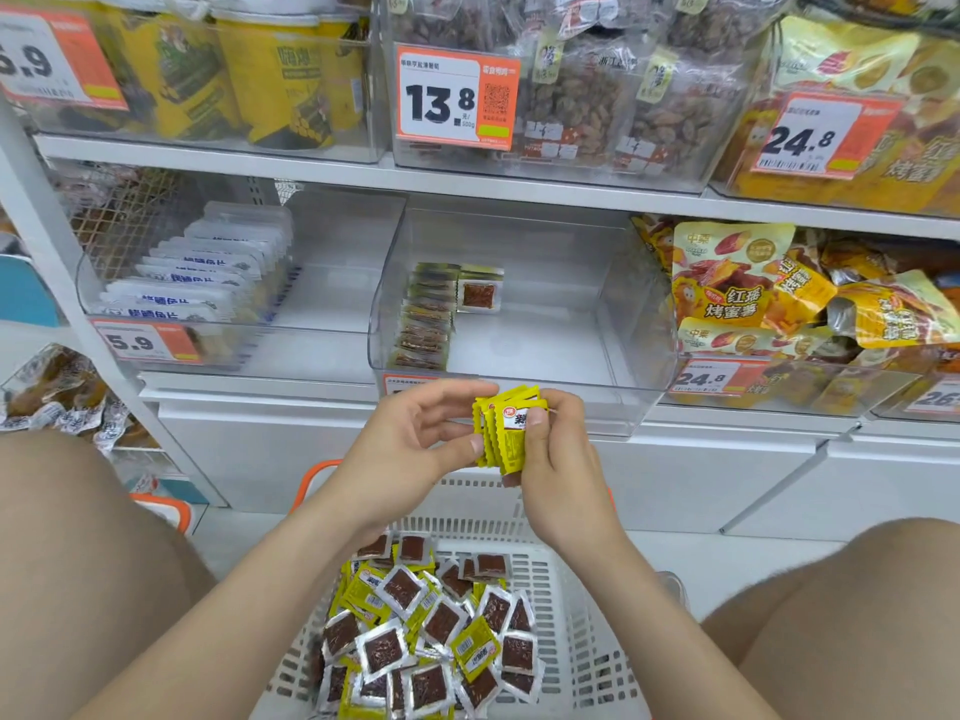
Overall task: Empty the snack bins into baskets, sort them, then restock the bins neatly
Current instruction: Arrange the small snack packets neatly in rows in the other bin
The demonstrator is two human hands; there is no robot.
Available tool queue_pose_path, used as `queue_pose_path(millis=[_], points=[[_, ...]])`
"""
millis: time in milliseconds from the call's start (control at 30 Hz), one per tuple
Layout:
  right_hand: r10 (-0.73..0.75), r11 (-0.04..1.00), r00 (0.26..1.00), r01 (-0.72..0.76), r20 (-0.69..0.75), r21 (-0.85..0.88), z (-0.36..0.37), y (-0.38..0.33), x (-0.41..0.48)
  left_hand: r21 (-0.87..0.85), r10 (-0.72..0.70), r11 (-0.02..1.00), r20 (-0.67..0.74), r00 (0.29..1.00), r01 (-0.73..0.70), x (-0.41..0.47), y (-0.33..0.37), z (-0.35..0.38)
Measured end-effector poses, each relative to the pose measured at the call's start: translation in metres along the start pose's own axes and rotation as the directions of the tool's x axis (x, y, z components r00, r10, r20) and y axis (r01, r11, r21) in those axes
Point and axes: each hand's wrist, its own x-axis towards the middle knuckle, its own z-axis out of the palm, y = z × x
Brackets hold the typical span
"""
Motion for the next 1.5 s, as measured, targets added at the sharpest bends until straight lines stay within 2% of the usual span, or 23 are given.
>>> queue_pose_path(millis=[100, 167, 300, 333, 433, 567, 700, 767, 867, 967, 1033, 1100, 1200, 1300, 1400, 1500], points=[[-0.046, 0.999, 0.998, 0.046, 0.049, -0.005, 0.001, -0.005, -0.006, -0.175, -0.035, 0.984, 0.028, 0.999, 0.039, -0.004, 0.0, 0.009], [-0.143, 0.989, 0.989, 0.145, 0.039, -0.039, 0.007, -0.01, -0.013, -0.251, -0.07, 0.965, 0.035, 0.997, 0.076, -0.008, -0.004, 0.022], [-0.3, 0.951, 0.953, 0.301, 0.031, -0.073, 0.012, -0.021, -0.024, -0.332, -0.138, 0.94, -0.162, 0.977, 0.078, -0.008, -0.004, 0.037], [-0.322, 0.943, 0.945, 0.325, 0.058, -0.071, 0.009, -0.024, -0.025, -0.394, -0.173, 0.914, -0.16, 0.972, 0.098, -0.007, 0.0, 0.035], [-0.294, 0.956, 0.933, 0.282, 0.209, 0.082, -0.005, -0.029, -0.022, -0.579, -0.227, 0.8, -0.05, 0.973, 0.157, -0.005, 0.016, 0.021], [-0.264, 0.96, 0.901, 0.28, 0.345, 0.003, -0.013, -0.026, -0.014, -0.643, -0.275, 0.717, 0.095, 0.957, 0.27, 0.003, 0.025, 0.002], [-0.276, 0.96, 0.881, 0.269, 0.383, 0.072, -0.007, -0.027, -0.013, -0.687, -0.224, 0.609, 0.332, 0.916, 0.397, 0.0, 0.022, 0.004], [-0.275, 0.952, 0.89, 0.305, 0.363, -0.027, -0.007, -0.028, -0.012, -0.643, -0.256, 0.648, 0.32, 0.912, 0.408, 0.001, 0.018, 0.003], [-0.286, 0.899, 0.889, 0.378, 0.357, -0.22, -0.01, -0.026, -0.01, -0.531, -0.363, 0.745, 0.186, 0.913, 0.404, 0.002, 0.015, -0.001], [-0.377, 0.739, 0.85, 0.515, 0.367, -0.435, -0.006, -0.019, -0.008, -0.376, -0.35, 0.869, -0.009, 0.937, 0.321, -0.001, 0.018, -0.001], [-0.39, 0.676, 0.856, 0.516, 0.339, -0.525, -0.003, -0.013, -0.007, -0.353, -0.331, 0.887, -0.036, 0.943, 0.298, -0.003, 0.023, 0.003], [-0.372, 0.654, 0.876, 0.481, 0.305, -0.583, -0.002, -0.011, -0.006, -0.342, -0.333, 0.887, -0.003, 0.943, 0.311, -0.006, 0.028, 0.004], [-0.282, 0.747, 0.894, 0.432, 0.348, -0.506, -0.005, -0.017, -0.009, -0.155, -0.165, 0.973, 0.063, 0.984, 0.173, -0.012, 0.024, 0.007], [-0.192, 0.868, 0.857, 0.376, 0.478, -0.326, -0.017, -0.031, -0.009, -0.144, -0.102, 0.984, 0.032, 0.994, 0.106, -0.01, 0.016, 0.002], [-0.212, 0.941, 0.888, 0.299, 0.407, -0.162, -0.026, -0.031, 0.009, -0.163, -0.058, 0.984, 0.075, 0.996, 0.069, -0.003, 0.023, -0.005], [-0.274, 0.959, 0.902, 0.28, 0.332, 0.032, -0.024, -0.032, 0.027, -0.025, 0.09, 0.996, 0.077, 0.993, -0.089, 0.012, 0.032, -0.01]])
